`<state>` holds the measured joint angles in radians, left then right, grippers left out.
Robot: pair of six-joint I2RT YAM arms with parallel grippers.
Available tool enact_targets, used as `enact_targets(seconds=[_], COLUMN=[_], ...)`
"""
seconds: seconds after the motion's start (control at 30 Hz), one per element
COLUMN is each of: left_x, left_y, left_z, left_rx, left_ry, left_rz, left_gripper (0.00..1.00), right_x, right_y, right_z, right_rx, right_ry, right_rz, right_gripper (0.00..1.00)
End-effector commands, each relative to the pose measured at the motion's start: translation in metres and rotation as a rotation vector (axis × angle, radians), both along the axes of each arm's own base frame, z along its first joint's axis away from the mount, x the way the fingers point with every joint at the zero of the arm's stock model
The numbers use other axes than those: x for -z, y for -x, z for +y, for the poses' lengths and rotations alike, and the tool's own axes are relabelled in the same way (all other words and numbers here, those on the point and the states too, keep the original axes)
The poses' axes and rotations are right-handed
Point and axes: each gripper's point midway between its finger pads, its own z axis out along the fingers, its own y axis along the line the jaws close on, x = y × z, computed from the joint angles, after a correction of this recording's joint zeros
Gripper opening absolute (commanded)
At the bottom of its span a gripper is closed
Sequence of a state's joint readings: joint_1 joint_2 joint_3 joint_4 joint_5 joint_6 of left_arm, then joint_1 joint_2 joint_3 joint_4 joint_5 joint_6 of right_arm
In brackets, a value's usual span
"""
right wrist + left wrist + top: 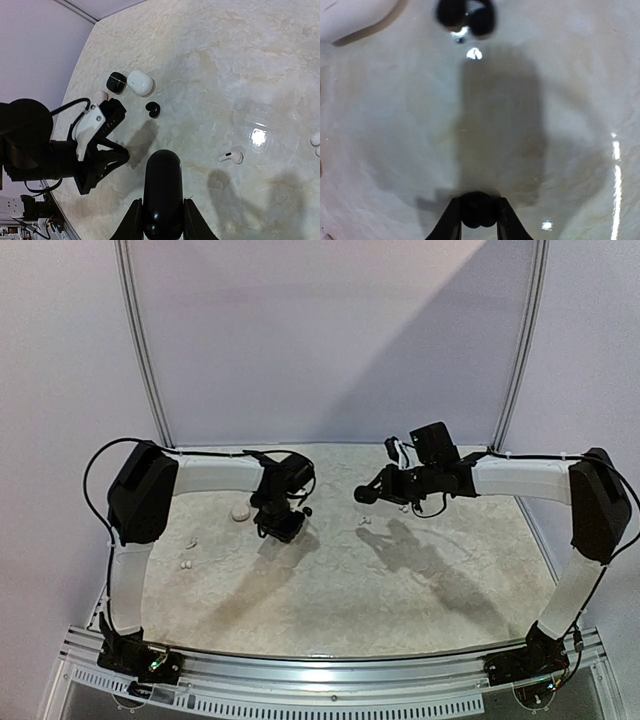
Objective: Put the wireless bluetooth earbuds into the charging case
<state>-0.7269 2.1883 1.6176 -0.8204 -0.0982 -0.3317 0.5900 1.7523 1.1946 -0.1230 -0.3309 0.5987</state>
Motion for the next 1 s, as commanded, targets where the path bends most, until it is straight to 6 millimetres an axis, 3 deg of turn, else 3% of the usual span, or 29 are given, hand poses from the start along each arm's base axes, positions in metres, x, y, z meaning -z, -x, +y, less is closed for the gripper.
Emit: enact_targets(seconds=[0.0,0.23,0.37,0.47,0.6,0.7,0.83,0.97], left_x=[0.041,0.05,0.05,0.036,0.006,-0.016,-0.033,-0.043], left_y=[0.064,0.094,0.095,0.089,0.072,0.047,-0.003,-0.042], left_z=[-0.05,-0.085,-0.086,-0.09,-0.097,-0.092,-0.077,-0.067], left_rx=[0.175,0.312,0.322,0.334,0.357,0.382,0.331,0.251], left_ry=[-0.008,-0.051,-0.063,-0.046,-0.005,-0.018,-0.03,0.021], left_rz=[0.157,0.171,0.19,0.171,0.116,0.029,-0.126,-0.169], left_gripper=[0.22,0.27,0.48,0.63,0.76,0.82,0.83,0.81], right_x=[-0.011,-0.018,-0.024,-0.028,-0.034,-0.037,-0.036,-0.033], right_y=[0.014,0.034,0.039,0.04,0.038,0.035,0.031,0.029], right_z=[-0.019,-0.045,-0.052,-0.053,-0.051,-0.05,-0.048,-0.045], right_rx=[0.014,0.048,0.058,0.059,0.05,0.045,0.039,0.032], right_ry=[0.05,0.088,0.09,0.086,0.081,0.084,0.099,0.105], right_rz=[-0.049,-0.092,-0.117,-0.132,-0.149,-0.161,-0.167,-0.157], right_gripper=[0.0,0.0,0.0,0.0,0.0,0.0,0.0,0.0])
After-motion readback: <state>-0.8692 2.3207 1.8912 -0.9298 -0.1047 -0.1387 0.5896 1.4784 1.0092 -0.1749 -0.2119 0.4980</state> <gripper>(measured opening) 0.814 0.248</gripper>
